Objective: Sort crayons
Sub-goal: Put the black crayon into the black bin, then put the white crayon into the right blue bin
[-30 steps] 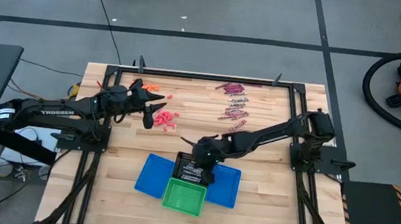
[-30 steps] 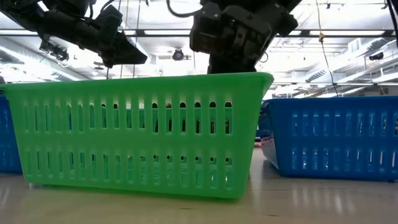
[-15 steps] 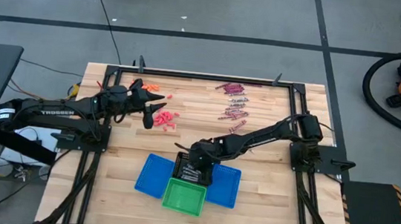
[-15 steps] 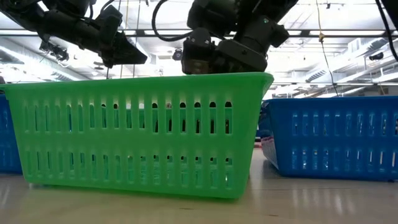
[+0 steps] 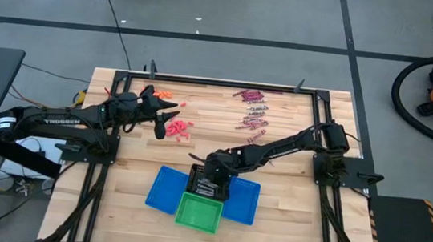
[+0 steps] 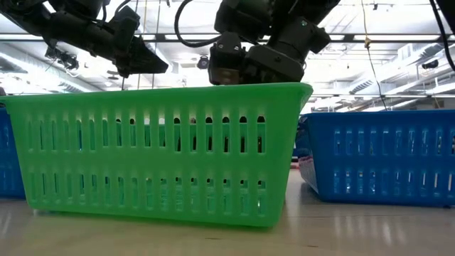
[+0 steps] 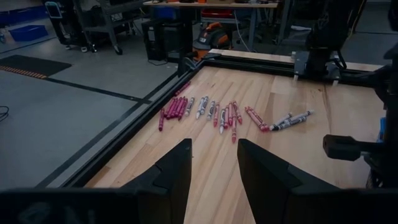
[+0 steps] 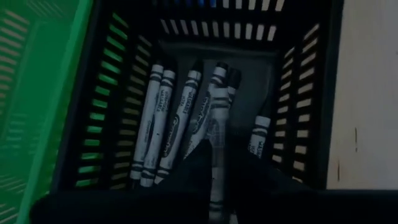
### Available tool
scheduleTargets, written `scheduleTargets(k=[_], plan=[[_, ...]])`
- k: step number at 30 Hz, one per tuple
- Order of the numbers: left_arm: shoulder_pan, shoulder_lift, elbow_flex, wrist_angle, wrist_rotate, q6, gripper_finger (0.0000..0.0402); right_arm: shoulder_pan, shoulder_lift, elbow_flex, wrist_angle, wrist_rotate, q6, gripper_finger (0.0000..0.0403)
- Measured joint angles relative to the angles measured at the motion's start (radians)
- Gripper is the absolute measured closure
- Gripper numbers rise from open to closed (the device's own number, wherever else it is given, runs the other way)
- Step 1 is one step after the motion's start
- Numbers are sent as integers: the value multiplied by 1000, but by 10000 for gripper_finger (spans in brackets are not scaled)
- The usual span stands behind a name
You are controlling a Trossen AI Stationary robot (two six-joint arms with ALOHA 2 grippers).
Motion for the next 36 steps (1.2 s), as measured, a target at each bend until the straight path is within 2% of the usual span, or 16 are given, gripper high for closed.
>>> scheduleTargets(k=[7, 12, 18, 21, 27, 36], plan=[[0, 0, 0, 0, 0, 0, 260, -5, -23, 0, -25, -4, 7, 338], [0, 0, 0, 0, 0, 0, 260, -8, -122, 1, -30, -2, 7, 338], [0, 0, 0, 0, 0, 0, 260, -19, -226, 2, -261, 194, 40, 338], [0, 0, 0, -7, 0, 0, 260, -38, -245, 2, -405, 245, 103, 338], [0, 0, 0, -7, 0, 0, 260, -80, -244, -45, -573, 267, 184, 338], [0, 0, 0, -8, 0, 0, 260, -155, -241, -166, -614, 265, 241, 321]])
